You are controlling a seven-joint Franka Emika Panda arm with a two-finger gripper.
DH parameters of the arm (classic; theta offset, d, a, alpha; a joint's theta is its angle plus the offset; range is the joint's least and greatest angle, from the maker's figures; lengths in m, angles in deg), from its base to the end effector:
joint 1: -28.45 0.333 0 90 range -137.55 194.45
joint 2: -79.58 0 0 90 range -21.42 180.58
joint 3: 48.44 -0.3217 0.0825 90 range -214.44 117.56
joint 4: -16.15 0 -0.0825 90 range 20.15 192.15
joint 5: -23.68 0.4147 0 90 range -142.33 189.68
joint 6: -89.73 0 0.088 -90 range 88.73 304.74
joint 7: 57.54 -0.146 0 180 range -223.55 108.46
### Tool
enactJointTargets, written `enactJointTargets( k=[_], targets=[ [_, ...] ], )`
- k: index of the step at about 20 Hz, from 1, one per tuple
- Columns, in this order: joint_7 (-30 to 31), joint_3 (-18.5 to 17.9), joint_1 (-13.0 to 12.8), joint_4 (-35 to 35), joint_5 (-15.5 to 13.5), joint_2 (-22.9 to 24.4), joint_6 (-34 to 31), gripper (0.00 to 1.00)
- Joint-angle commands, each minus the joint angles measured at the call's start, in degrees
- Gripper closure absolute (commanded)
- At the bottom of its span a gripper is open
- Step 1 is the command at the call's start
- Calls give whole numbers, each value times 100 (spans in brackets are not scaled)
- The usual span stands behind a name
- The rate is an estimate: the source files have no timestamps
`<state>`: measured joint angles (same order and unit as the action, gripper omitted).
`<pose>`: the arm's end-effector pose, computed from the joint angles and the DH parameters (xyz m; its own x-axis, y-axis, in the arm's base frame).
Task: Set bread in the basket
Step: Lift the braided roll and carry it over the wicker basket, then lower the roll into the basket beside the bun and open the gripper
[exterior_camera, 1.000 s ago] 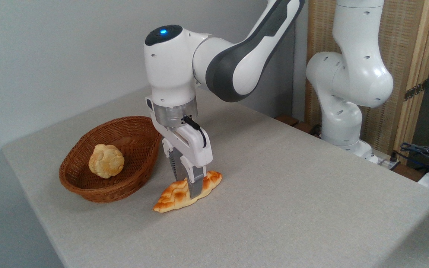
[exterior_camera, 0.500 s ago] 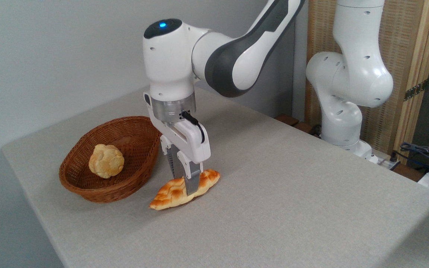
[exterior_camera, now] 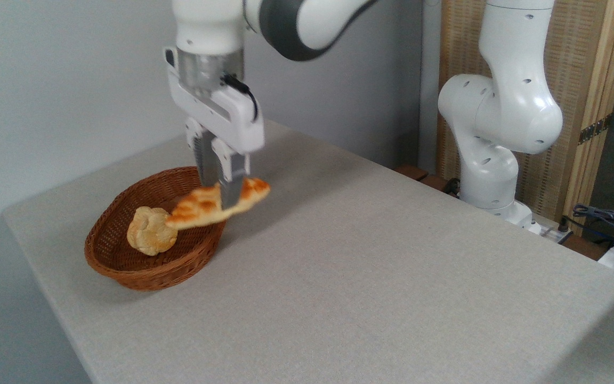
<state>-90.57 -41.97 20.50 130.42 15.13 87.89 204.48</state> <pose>0.5444 -0.1568 0.4980 0.7019 -0.6854 0.1936 -0.7020 -0.7117 0.0254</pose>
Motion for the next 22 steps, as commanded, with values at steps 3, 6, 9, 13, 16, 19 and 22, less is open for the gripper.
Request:
enactJointTargets(
  k=[3,6,9,13,16,19,22],
  targets=[
    [1157,942,-5,-282,-85,-698,916,48],
    [1465,1075,-14,-282,-59,-1050,1470,47],
    [1782,1172,-14,-282,-33,-1244,1928,40],
    [1791,1181,-14,-256,283,-1270,1902,5],
    [1870,1190,-31,-256,301,-1297,1902,0],
    [2309,1190,-93,-264,301,-1279,1920,0],
    [2572,1199,-93,-273,293,-1253,1920,0]
  ],
)
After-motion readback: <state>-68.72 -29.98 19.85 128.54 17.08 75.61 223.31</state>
